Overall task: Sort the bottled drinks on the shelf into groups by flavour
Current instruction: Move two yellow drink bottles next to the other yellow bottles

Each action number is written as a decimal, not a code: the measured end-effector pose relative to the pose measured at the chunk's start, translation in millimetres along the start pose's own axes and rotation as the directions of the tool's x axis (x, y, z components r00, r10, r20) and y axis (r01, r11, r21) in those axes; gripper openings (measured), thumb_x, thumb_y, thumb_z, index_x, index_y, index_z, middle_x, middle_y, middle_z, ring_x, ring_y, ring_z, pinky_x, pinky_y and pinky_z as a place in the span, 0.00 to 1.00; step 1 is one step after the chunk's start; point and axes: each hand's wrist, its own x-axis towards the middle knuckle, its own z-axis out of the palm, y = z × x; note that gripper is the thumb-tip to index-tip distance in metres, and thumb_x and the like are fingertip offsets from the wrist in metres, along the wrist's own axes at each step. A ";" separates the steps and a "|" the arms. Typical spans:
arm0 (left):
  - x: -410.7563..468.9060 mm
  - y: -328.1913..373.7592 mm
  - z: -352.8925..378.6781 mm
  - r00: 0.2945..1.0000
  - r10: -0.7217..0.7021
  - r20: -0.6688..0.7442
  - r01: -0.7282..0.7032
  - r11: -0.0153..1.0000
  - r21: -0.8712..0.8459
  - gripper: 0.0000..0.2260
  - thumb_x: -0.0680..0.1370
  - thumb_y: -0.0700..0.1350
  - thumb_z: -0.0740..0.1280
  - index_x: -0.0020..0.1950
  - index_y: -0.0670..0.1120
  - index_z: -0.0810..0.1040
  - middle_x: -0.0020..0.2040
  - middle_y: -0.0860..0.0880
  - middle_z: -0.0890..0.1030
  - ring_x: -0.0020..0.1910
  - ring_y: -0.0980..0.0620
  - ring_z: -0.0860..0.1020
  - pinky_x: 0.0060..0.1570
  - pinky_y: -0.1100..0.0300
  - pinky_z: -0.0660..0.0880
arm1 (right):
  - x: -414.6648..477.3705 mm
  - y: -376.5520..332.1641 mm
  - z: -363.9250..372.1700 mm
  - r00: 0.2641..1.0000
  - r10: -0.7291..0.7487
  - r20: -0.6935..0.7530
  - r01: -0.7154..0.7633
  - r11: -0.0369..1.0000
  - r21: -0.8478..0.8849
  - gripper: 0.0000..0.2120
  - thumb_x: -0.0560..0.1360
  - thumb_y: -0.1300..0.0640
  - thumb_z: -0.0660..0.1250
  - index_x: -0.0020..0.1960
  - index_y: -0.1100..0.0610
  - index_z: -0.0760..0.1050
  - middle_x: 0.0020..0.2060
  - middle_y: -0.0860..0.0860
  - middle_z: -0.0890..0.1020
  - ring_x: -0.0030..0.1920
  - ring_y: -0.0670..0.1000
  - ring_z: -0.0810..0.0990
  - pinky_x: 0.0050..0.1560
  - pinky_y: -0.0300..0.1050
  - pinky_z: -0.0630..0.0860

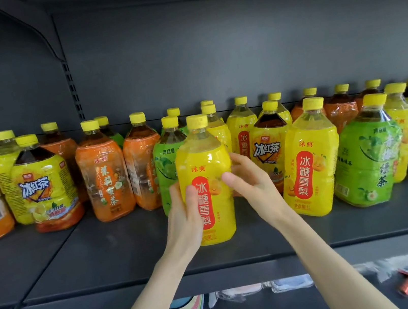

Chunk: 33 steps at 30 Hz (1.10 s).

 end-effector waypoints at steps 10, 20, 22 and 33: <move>16.3 -4.2 2.6 0.953 0.234 -0.190 -0.153 0.918 0.367 0.32 0.72 0.68 0.54 0.65 0.46 0.70 0.59 0.49 0.65 0.63 0.50 0.66 0.64 0.54 0.64 | -3.5 10.3 -12.3 0.995 -0.008 -0.096 -0.003 0.994 -0.111 0.37 0.69 0.47 0.71 0.75 0.49 0.60 0.62 0.48 0.78 0.60 0.48 0.79 0.57 0.51 0.80; 49.8 -13.7 -15.6 0.919 0.278 -0.280 -0.161 0.913 0.375 0.38 0.72 0.50 0.72 0.76 0.47 0.55 0.70 0.42 0.62 0.69 0.53 0.60 0.64 0.62 0.56 | 16.6 19.3 -8.1 0.990 0.015 -0.139 -0.033 0.991 -0.130 0.39 0.69 0.44 0.68 0.76 0.50 0.57 0.65 0.49 0.76 0.62 0.49 0.77 0.59 0.50 0.78; 50.7 -16.7 -17.3 0.910 0.287 -0.299 -0.171 0.917 0.359 0.36 0.73 0.49 0.72 0.76 0.48 0.57 0.70 0.43 0.64 0.66 0.59 0.59 0.64 0.62 0.58 | 19.3 21.1 -8.2 0.990 0.013 -0.138 -0.033 0.989 -0.142 0.39 0.70 0.44 0.67 0.77 0.50 0.56 0.66 0.49 0.76 0.63 0.49 0.77 0.59 0.49 0.78; 53.4 -24.0 -21.5 0.894 0.304 -0.329 -0.186 0.920 0.345 0.35 0.72 0.48 0.73 0.75 0.49 0.60 0.68 0.45 0.67 0.64 0.59 0.61 0.63 0.60 0.62 | 30.1 29.4 -3.7 0.987 0.017 -0.160 -0.045 0.983 -0.178 0.34 0.76 0.50 0.66 0.77 0.50 0.55 0.66 0.48 0.75 0.63 0.49 0.76 0.56 0.42 0.77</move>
